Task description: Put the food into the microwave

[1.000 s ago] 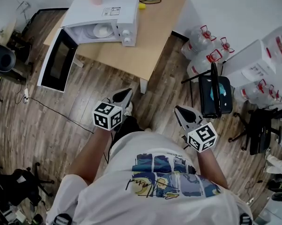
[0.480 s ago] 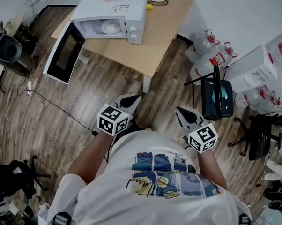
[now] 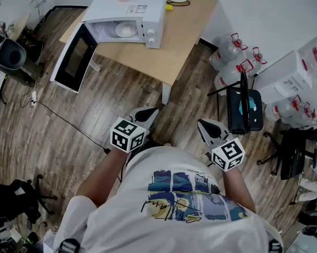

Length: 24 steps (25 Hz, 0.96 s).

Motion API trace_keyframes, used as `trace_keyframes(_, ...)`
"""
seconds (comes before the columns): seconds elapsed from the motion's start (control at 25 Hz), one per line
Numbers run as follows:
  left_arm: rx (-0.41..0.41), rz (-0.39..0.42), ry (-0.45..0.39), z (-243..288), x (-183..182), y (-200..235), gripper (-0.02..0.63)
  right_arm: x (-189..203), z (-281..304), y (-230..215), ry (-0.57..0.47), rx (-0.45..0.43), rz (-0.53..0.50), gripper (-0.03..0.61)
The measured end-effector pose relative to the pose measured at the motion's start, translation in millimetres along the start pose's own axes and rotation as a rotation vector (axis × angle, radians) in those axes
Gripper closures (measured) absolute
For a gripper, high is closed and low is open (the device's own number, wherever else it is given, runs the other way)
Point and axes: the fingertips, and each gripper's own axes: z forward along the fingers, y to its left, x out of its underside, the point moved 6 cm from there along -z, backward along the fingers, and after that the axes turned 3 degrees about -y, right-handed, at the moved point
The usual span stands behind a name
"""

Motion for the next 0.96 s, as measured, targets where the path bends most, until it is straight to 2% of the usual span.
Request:
trace_keyframes(0.4, 0.001, 0.009, 0.006, 3.2, -1.6, -0.5, 0.606, -0.1, -1.2, -0.9, 0.005, -0.001, -0.007, 0.572)
trace_keyframes(0.96, -0.022, -0.016, 0.024, 12.5, -3.1, 23.1, 0.606, -0.6, 11.9, -12.4, 0.03, -0.007, -0.012, 0.572)
